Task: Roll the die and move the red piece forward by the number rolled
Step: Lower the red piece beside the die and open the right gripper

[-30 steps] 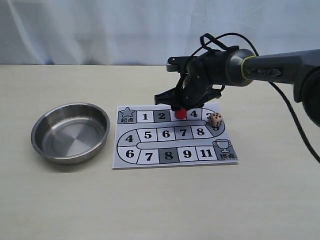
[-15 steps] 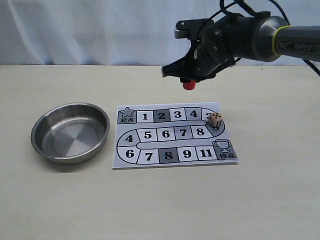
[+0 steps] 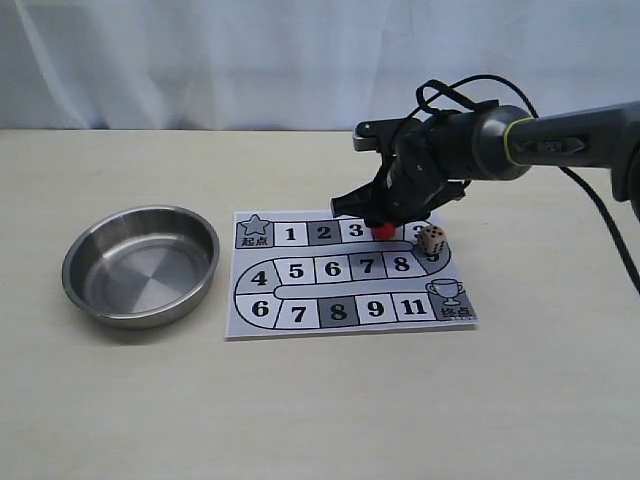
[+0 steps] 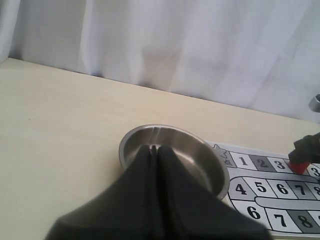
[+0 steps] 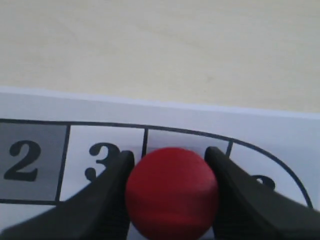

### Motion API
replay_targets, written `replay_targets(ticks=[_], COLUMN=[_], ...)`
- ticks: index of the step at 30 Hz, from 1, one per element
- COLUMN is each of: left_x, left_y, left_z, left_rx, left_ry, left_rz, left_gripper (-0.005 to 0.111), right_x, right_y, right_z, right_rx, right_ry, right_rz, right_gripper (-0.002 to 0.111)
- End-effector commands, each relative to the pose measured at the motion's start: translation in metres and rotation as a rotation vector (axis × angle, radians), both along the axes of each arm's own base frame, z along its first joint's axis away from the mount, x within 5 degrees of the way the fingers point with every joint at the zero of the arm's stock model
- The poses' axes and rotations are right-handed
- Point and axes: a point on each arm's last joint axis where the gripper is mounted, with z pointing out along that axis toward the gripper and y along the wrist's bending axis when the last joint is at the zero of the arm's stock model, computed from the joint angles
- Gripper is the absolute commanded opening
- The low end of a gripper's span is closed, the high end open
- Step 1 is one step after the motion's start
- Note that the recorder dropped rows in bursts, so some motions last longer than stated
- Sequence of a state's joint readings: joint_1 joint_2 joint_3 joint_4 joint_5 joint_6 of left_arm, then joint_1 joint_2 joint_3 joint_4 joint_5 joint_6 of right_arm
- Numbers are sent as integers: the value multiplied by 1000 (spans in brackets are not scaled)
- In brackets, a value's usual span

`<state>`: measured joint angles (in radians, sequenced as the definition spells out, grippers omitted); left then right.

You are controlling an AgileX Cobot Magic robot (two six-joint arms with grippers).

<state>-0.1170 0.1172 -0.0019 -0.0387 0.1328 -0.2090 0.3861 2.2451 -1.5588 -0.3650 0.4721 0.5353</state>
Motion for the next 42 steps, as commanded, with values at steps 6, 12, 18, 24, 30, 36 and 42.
replay_targets(ticks=[6, 12, 18, 24, 30, 36, 42], left_x=[0, 0, 0, 0, 0, 0, 0], left_y=[0, 0, 0, 0, 0, 0, 0], left_z=[1, 1, 1, 1, 1, 1, 1], left_rx=[-5, -5, -5, -5, -8, -8, -8], left_ry=[-16, -16, -16, -16, -18, -18, -18], left_rz=[1, 1, 1, 1, 1, 1, 1], left_gripper=[0, 0, 0, 0, 0, 0, 0], right_x=[0, 0, -5, -6, -8, -9, -7], right_y=[-26, -39, -38, -38, -40, -40, -41], right_z=[77, 78, 38, -7, -14, -13, -7], right_rx=[-9, -20, -13, -26, -49, -53, -57], right_ry=[-148, -129, -62, 22, 61, 66, 43], right_rz=[-25, -61, -52, -60, -70, -73, -73], right_gripper=[4, 4, 4, 4, 4, 7, 27])
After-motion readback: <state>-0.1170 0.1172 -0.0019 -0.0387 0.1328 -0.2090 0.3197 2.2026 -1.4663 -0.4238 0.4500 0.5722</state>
